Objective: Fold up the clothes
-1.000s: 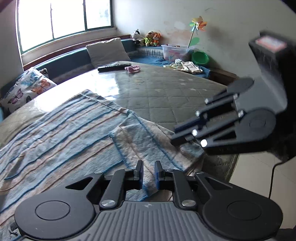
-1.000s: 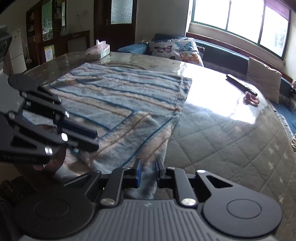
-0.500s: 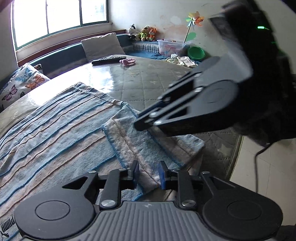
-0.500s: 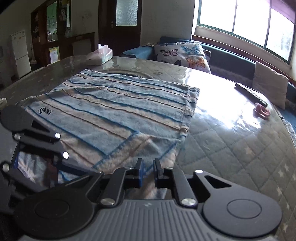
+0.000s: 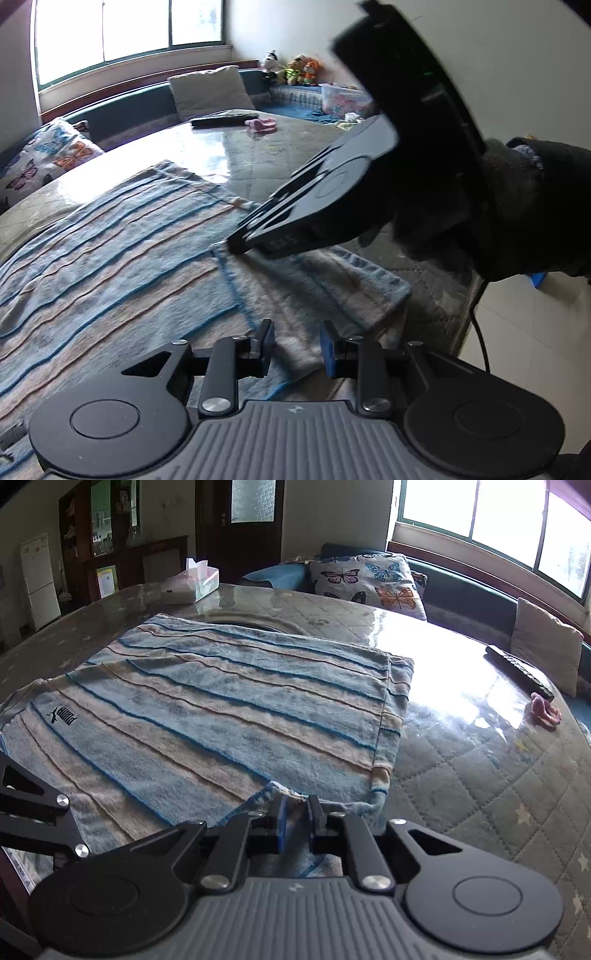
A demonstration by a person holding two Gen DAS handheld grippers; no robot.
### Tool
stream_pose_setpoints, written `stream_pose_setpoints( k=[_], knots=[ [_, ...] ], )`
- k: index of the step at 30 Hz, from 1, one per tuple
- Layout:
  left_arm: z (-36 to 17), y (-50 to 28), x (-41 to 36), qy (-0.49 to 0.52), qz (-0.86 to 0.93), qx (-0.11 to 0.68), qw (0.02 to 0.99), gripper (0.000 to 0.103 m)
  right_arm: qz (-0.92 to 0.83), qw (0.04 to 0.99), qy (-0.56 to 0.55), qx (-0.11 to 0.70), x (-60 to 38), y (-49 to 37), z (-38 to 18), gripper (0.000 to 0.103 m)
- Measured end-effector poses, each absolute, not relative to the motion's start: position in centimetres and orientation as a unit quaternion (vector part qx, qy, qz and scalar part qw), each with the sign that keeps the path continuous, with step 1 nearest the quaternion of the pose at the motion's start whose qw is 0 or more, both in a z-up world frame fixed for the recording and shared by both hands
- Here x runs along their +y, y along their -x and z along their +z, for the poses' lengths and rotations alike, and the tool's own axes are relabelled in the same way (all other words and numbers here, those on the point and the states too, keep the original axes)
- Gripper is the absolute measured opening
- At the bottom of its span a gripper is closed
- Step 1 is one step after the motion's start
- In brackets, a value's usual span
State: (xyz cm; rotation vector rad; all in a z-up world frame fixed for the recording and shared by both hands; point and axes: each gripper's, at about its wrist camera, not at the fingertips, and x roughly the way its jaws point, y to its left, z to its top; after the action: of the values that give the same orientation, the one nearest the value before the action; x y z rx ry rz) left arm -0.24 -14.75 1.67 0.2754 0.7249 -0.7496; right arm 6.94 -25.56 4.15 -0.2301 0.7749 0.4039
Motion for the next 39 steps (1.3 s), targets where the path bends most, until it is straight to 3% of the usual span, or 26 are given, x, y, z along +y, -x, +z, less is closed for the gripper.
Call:
stream_pose_setpoints(
  k=[16,28,39],
  knots=[
    [3.6,1.1,0.3,-0.059,-0.114,0.347,0.929,0.039,0.242,0.884,0.16,0.366,-20.2,-4.3,4.8,0.019],
    [3.1,6.1,14.8,0.036,0.117,0.357,0.926,0.05,0.336,0.851,0.213,0.343,-12.4,-1.9,5.7,0.032],
    [2.2,8.3,17.9,0.107,0.112,0.361,0.92,0.048,0.441,0.801,0.264,0.307,-3.2,0.0,6.3,0.036]
  ],
)
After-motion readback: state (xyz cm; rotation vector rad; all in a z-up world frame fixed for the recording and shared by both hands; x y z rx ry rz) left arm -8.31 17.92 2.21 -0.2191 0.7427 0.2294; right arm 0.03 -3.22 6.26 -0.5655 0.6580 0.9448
